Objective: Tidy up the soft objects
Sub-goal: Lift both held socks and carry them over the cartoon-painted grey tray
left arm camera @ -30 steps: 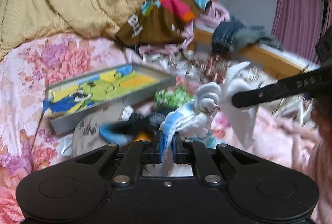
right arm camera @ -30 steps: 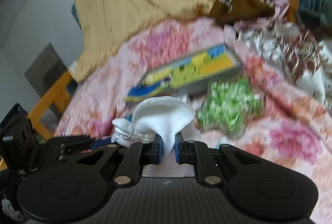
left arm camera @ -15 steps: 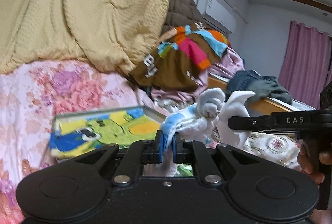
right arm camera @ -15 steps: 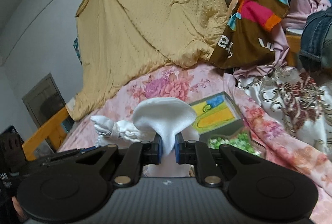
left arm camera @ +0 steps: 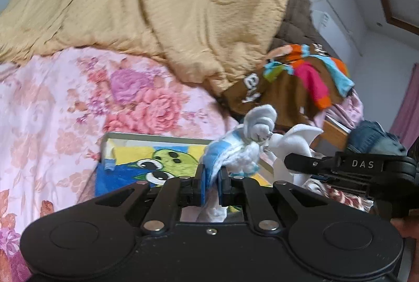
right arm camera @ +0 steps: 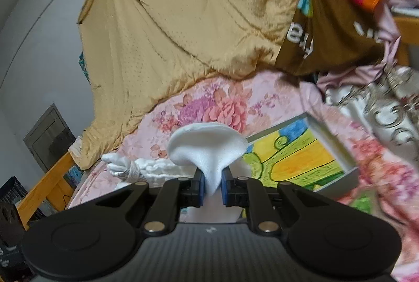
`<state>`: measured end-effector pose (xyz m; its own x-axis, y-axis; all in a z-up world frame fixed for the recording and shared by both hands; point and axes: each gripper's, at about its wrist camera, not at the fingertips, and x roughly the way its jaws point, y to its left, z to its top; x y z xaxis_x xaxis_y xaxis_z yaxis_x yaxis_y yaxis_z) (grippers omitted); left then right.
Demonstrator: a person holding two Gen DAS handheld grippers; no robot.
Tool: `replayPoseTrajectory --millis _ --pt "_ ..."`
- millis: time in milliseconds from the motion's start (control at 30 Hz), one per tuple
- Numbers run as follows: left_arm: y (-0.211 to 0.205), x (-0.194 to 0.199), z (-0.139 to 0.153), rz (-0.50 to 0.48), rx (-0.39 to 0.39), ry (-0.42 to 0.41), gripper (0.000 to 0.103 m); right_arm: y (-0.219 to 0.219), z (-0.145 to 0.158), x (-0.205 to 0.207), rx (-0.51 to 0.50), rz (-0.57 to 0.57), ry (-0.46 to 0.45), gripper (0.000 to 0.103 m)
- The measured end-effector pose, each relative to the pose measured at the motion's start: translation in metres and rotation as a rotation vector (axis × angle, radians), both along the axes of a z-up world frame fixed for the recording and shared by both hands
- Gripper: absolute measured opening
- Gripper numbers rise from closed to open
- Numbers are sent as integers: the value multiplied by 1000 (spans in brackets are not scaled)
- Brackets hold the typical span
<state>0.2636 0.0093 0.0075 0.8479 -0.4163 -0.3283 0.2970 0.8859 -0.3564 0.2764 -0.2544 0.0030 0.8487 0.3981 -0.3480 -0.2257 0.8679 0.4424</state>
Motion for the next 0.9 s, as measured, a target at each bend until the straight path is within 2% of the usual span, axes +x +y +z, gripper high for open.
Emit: replayPoseTrajectory --millis 200,600,900 --pt "11 21 -15 40 -14 26 8 20 -12 29 -11 14 27 14" --pt "25 43 -43 103 25 123 9 36 -36 63 -69 -25 113 14" --pt "24 47 -46 121 64 168 11 43 -51 73 -101 -18 168 16"
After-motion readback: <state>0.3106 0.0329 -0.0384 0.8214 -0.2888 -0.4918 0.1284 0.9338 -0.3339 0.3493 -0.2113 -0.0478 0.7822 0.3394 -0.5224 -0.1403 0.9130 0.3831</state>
